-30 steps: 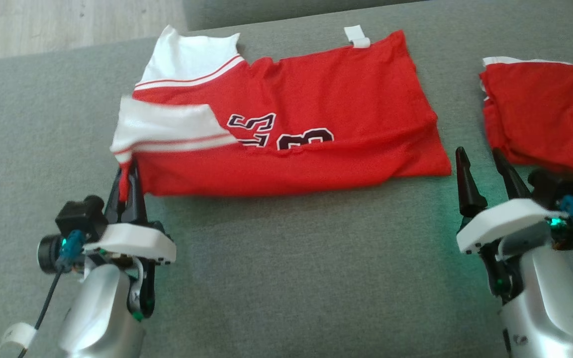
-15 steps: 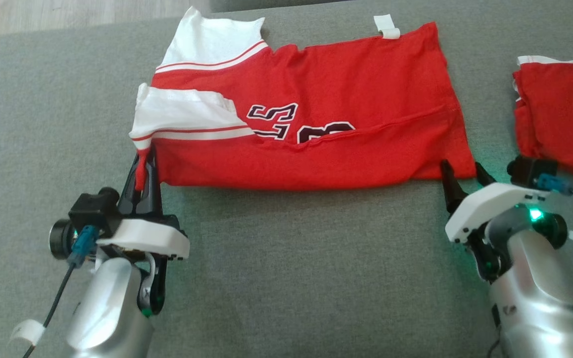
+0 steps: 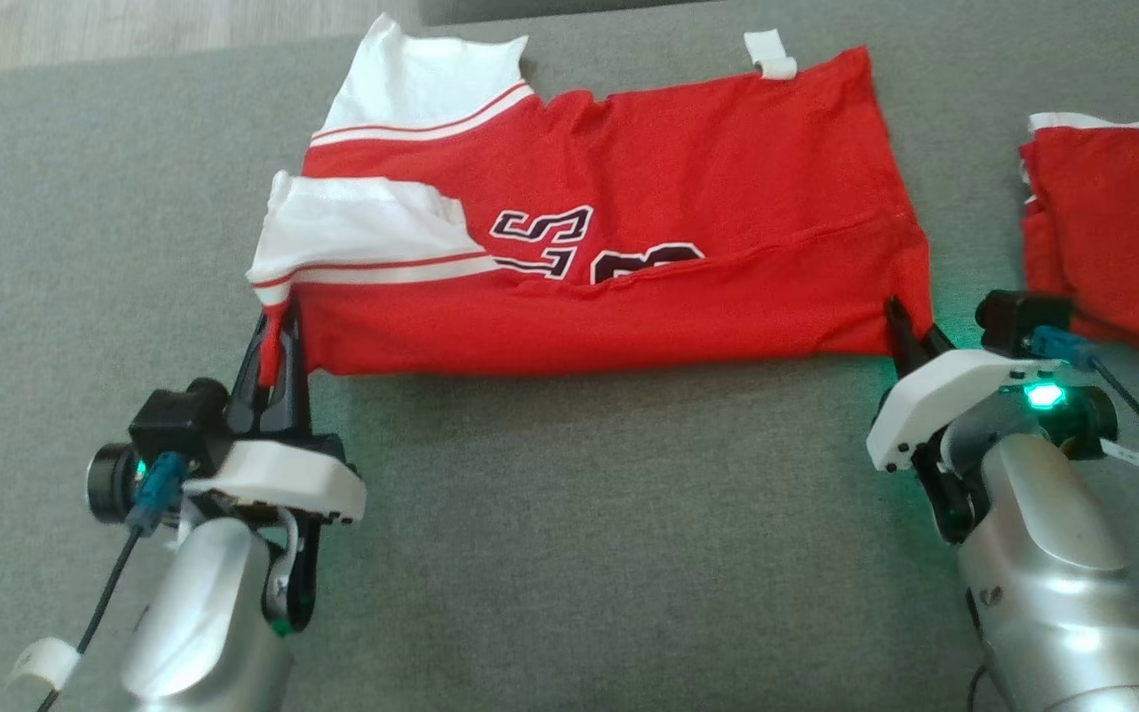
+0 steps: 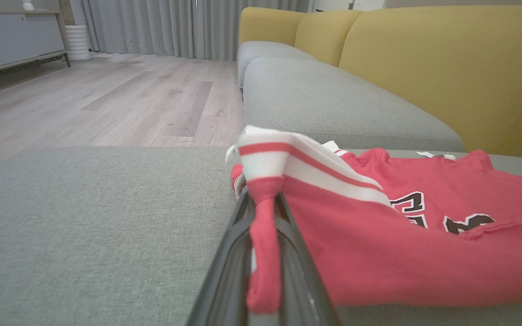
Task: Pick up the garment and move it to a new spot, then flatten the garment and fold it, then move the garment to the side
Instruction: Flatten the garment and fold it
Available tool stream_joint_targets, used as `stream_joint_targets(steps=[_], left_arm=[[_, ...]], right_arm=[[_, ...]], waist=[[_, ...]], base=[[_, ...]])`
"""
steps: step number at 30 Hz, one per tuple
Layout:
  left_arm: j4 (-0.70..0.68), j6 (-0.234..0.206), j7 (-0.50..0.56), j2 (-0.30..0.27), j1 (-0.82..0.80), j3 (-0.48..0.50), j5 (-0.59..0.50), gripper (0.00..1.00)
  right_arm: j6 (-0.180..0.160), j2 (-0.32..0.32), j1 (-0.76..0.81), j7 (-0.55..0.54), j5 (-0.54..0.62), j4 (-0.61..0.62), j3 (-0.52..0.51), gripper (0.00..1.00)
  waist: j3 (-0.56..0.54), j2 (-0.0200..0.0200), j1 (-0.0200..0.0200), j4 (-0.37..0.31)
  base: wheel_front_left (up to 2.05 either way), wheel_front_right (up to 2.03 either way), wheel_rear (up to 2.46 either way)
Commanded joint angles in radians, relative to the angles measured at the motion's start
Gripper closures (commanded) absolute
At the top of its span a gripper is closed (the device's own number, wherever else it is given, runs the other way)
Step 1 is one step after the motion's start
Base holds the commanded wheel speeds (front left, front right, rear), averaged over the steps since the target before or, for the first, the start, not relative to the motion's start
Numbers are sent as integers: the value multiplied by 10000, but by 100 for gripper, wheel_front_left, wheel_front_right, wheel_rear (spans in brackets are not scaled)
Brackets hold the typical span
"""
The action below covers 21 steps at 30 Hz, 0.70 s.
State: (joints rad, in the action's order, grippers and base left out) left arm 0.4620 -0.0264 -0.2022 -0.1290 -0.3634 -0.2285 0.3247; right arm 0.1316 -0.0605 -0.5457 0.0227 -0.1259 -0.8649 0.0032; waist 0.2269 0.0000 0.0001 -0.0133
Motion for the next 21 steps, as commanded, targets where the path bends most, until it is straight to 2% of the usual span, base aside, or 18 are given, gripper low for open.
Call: stream_joint_targets(steps=[1, 10, 21], left_arm=[[-191, -67, -45, -390, -112, 340, 23, 100], [-215, -136, 46, -614, 604, 373, 144, 100], [-1341, -387, 670, -759, 2549, 277, 407, 100]], right_arm=[[-9, -6, -82, 281, 245, 303, 95, 100], [-9, -236, 743, 154, 67, 1104, 16, 100], [-9, -604, 2927, -1475, -970, 3547, 68, 100]], waist=[[-178, 0, -1, -86], [-924, 0, -1, -328], [-1944, 0, -1, -679]], base=[[0, 0, 0], [0, 0, 0], [0, 0, 0]])
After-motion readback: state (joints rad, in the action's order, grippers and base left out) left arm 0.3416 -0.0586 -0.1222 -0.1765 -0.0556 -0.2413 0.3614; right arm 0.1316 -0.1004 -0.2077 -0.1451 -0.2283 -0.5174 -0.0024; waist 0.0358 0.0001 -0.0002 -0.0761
